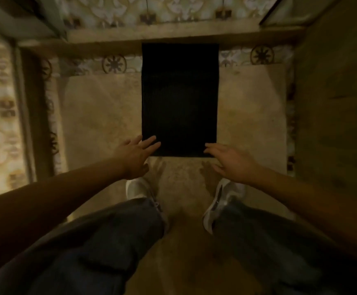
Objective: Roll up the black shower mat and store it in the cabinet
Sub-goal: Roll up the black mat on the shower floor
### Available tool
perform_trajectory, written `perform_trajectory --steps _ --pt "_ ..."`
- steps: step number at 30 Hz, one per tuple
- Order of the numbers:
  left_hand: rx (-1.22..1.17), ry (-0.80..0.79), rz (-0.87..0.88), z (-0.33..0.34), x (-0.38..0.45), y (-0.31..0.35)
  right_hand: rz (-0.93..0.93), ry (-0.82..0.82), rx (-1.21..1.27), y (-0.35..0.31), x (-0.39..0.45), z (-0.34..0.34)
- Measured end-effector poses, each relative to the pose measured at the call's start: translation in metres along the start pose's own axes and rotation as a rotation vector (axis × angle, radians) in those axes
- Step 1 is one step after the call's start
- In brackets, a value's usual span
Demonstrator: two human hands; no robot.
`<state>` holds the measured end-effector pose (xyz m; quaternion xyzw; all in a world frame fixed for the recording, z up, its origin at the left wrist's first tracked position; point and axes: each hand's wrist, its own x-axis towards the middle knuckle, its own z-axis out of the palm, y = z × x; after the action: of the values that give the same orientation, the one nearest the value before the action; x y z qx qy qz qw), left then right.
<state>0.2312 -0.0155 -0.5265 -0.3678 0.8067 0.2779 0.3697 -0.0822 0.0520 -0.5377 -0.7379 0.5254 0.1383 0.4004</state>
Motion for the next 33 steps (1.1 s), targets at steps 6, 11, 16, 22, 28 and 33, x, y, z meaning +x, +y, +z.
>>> perform_trajectory --steps 6,11,16,22,28,33 --pt "0.13 0.162 0.168 0.055 0.11 -0.016 -0.245 -0.095 -0.28 0.074 0.093 0.062" --pt "0.224 0.267 0.276 0.098 0.146 -0.022 -0.466 0.019 -0.414 0.096 0.118 0.091" --pt "0.228 0.412 0.309 0.094 0.145 -0.023 -0.512 0.086 -0.363 0.097 0.117 0.089" --pt "0.097 0.439 0.257 0.093 0.13 -0.013 -0.363 0.24 -0.349 0.088 0.095 0.083" --pt "-0.053 0.491 0.284 0.112 0.139 -0.007 -0.377 0.218 -0.271 0.103 0.082 0.085" --pt "-0.395 0.465 0.356 0.107 0.155 -0.016 -0.341 0.235 -0.153 0.112 0.081 0.087"
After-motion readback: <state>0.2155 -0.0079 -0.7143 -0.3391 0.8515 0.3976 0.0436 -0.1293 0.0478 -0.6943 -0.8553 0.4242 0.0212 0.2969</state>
